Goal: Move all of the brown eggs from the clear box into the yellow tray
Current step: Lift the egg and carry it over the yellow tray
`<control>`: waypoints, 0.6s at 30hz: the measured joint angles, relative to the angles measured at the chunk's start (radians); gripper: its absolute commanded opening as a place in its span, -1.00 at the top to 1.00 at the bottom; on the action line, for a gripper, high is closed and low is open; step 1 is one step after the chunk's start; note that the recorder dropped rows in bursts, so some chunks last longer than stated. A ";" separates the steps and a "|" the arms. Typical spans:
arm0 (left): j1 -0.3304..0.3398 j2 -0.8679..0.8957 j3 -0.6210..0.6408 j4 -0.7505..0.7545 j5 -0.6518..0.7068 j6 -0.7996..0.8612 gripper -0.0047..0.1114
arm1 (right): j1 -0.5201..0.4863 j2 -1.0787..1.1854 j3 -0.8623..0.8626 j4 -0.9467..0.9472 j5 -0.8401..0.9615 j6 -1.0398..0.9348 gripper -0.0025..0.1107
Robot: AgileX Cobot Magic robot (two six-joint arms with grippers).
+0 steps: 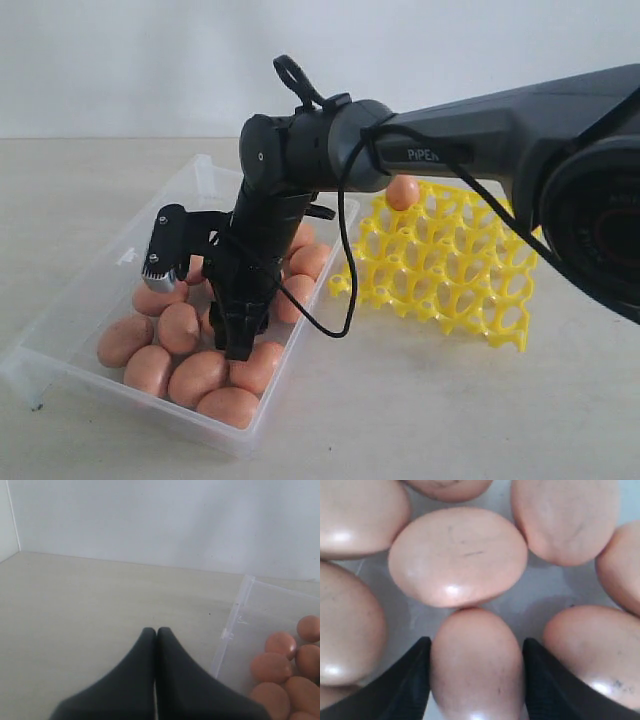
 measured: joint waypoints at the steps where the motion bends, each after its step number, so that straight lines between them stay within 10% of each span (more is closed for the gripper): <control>1: 0.000 0.000 0.000 0.000 0.000 0.000 0.99 | 0.000 0.000 0.000 0.000 0.000 0.042 0.96; 13: 0.000 0.000 0.000 0.000 0.000 0.000 0.99 | 0.000 -0.264 0.023 -0.017 0.025 0.488 0.96; 18: 0.000 0.000 0.000 0.000 0.000 0.000 0.99 | 0.000 -0.441 0.311 -0.015 -0.355 0.746 0.96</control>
